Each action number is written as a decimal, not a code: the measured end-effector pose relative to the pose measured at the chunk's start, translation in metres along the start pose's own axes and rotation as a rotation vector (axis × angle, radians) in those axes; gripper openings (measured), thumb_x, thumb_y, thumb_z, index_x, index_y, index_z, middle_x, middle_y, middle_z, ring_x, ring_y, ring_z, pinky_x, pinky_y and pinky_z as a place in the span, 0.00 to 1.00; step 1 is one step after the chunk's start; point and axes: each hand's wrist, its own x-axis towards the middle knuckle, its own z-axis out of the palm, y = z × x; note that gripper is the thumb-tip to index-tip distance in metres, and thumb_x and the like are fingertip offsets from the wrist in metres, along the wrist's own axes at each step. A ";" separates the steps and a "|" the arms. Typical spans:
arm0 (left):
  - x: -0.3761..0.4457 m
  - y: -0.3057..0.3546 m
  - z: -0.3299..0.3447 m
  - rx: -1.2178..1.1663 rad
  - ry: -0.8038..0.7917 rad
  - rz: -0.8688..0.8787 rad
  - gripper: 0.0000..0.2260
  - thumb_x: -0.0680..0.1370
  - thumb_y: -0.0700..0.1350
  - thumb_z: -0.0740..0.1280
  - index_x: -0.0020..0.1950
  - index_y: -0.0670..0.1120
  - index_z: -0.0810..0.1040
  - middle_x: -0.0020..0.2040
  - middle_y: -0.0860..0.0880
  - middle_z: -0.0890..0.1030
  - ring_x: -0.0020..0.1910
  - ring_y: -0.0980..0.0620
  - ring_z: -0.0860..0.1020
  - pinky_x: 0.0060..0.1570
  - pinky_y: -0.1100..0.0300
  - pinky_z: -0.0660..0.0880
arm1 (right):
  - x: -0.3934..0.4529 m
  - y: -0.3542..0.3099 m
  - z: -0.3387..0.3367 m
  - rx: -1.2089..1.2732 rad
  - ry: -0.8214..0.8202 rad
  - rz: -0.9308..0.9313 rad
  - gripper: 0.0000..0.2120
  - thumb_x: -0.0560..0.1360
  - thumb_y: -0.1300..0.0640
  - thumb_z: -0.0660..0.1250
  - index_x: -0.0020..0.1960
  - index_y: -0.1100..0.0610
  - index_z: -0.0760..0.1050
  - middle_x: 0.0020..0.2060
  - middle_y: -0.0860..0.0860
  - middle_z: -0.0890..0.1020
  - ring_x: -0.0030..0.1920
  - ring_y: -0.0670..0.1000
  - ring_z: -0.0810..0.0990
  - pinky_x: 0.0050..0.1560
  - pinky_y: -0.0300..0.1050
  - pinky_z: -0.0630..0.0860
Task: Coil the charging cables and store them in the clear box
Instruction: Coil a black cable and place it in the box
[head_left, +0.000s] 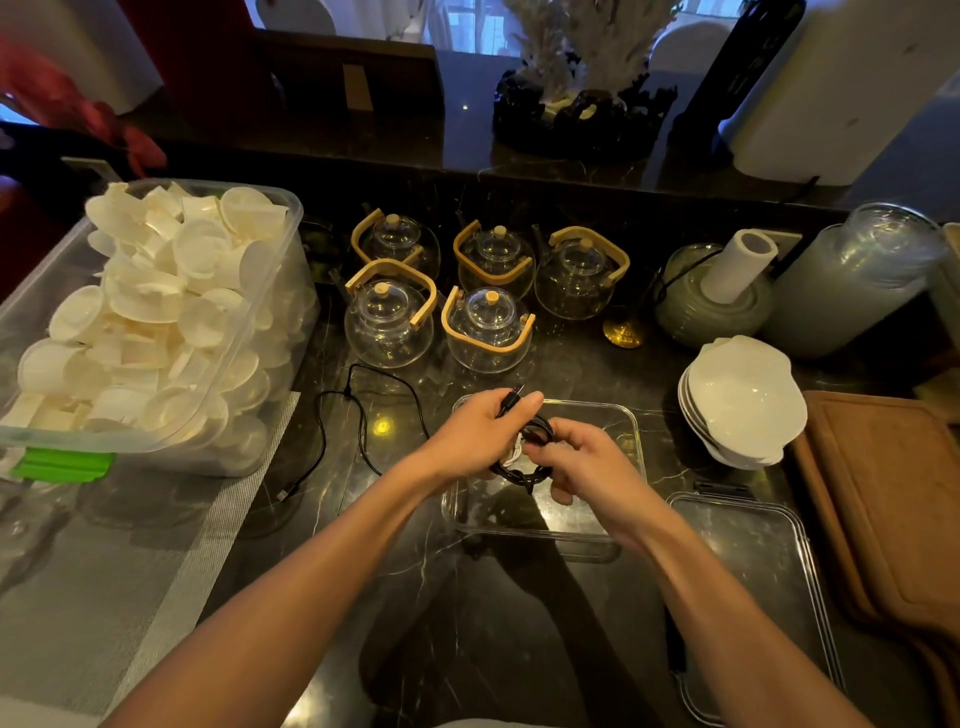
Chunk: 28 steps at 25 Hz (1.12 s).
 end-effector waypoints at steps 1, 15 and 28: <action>0.000 0.000 0.001 -0.030 -0.023 -0.021 0.19 0.81 0.63 0.62 0.44 0.47 0.73 0.26 0.55 0.70 0.24 0.56 0.68 0.24 0.60 0.66 | 0.000 0.002 0.003 -0.056 0.033 -0.052 0.04 0.78 0.62 0.67 0.50 0.61 0.81 0.32 0.47 0.77 0.30 0.43 0.71 0.28 0.40 0.67; -0.006 -0.003 0.005 -0.254 -0.104 -0.116 0.17 0.84 0.58 0.60 0.43 0.48 0.74 0.28 0.52 0.68 0.25 0.54 0.66 0.23 0.60 0.63 | -0.001 0.023 0.012 -0.586 0.477 -0.663 0.08 0.81 0.56 0.69 0.60 0.53 0.82 0.48 0.45 0.87 0.48 0.44 0.85 0.44 0.40 0.81; 0.012 0.013 -0.022 0.134 -0.364 -0.075 0.13 0.80 0.45 0.70 0.61 0.42 0.75 0.44 0.45 0.77 0.37 0.52 0.75 0.32 0.63 0.72 | 0.006 0.011 -0.018 0.149 0.167 0.017 0.07 0.79 0.57 0.71 0.45 0.57 0.86 0.44 0.60 0.87 0.43 0.53 0.85 0.56 0.53 0.83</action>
